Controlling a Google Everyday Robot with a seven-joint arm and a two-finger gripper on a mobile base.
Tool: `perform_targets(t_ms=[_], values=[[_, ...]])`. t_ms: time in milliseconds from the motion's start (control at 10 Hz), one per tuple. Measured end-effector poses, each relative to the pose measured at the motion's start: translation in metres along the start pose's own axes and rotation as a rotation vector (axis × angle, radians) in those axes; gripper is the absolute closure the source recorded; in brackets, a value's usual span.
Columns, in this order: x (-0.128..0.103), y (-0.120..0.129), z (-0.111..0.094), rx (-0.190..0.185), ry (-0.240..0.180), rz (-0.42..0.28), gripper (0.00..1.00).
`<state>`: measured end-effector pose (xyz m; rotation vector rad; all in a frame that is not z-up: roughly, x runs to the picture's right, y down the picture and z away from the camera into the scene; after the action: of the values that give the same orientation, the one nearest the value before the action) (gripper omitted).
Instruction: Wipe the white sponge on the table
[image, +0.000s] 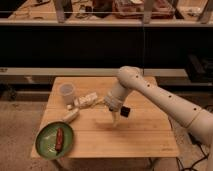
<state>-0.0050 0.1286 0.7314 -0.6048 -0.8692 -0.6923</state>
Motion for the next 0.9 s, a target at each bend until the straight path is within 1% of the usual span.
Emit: perform_targets(t_ms=[200,300,400,500,600,700,900], values=[[0.017,-0.013,-0.005,0.039,0.059,0.055,0.2],[0.031,-0.028,-0.009,0.083,0.103,0.1,0.2],[0.04,-0.043,-0.011,0.125,0.135,0.137,0.2],[0.045,-0.053,-0.013,0.157,0.149,0.157,0.2],[0.047,-0.062,-0.013,0.18,0.155,0.166,0.2],[0.046,-0.066,-0.011,0.184,0.155,0.164,0.2],[0.047,-0.064,-0.013,0.186,0.157,0.168,0.2]])
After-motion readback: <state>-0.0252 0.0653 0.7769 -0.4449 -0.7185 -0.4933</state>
